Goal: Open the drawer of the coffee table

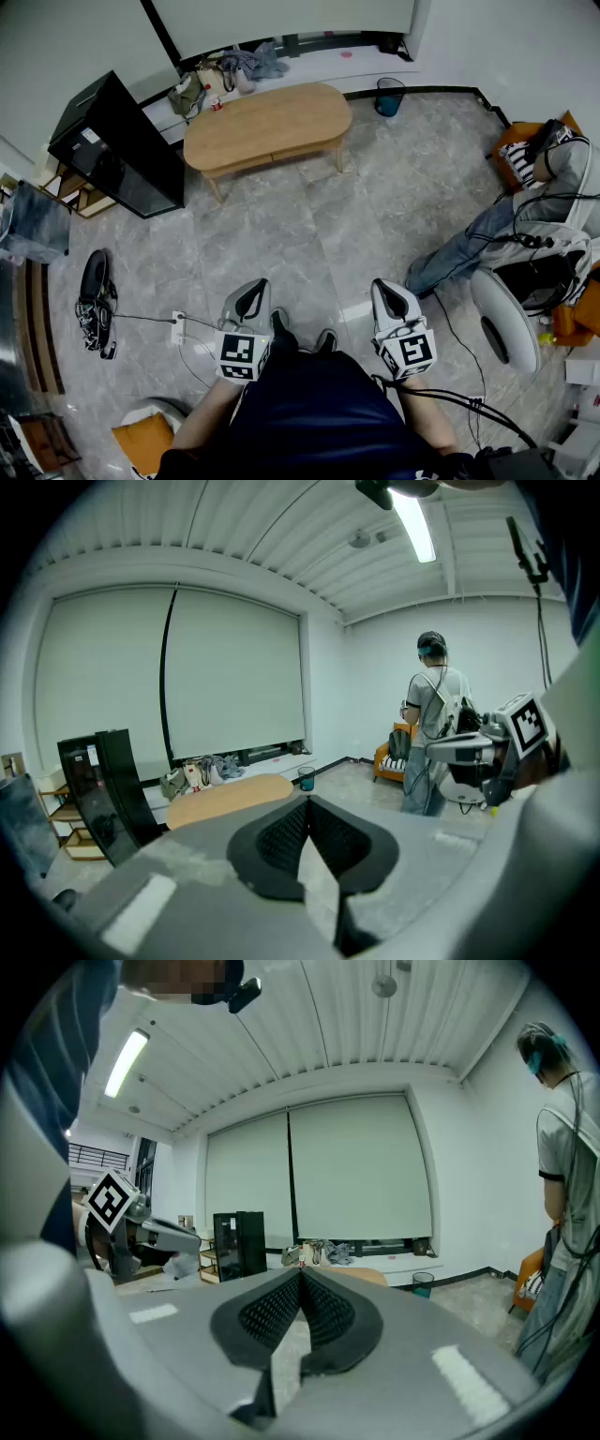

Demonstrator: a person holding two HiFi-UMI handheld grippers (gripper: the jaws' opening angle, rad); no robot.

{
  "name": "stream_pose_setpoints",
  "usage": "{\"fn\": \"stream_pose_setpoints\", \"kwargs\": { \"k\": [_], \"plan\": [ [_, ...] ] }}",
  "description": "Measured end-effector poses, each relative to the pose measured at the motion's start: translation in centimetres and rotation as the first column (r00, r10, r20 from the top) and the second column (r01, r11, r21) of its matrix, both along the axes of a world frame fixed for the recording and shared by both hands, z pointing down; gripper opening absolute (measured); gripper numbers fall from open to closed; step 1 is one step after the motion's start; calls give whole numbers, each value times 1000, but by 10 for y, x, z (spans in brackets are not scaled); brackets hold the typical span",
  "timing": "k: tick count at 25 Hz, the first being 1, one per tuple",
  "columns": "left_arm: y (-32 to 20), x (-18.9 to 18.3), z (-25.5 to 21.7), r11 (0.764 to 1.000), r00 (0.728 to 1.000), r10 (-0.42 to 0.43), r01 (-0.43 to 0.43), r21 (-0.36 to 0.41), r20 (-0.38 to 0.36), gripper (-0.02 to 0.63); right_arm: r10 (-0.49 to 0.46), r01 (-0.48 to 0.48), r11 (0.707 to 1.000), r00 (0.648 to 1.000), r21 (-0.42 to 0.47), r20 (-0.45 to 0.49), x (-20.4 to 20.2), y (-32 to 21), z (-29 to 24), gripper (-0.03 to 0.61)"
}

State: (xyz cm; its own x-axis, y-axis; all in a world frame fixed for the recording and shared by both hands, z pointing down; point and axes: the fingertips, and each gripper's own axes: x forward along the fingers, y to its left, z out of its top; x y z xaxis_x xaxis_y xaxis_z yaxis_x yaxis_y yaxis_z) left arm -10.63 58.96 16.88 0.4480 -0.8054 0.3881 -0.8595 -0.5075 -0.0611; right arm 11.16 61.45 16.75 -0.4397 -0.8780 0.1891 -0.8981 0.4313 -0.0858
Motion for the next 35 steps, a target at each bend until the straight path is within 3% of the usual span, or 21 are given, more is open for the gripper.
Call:
{"fn": "stream_pose_setpoints", "kwargs": {
  "k": [12, 18, 35],
  "plan": [
    [2, 4, -12, 999, 999, -33, 33, 21, 4, 2, -17, 17, 1000, 999, -11, 33, 11, 1, -1, 3],
    [-18, -12, 2, 999, 999, -47, 47, -6, 9, 2, 4, -3, 999, 1000, -48, 20, 9, -17, 13, 3],
    [-212, -51, 41, 997, 998, 53, -53, -51, -16, 2, 118, -124, 985, 992, -123, -53, -11, -188, 21, 3]
  ]
}}
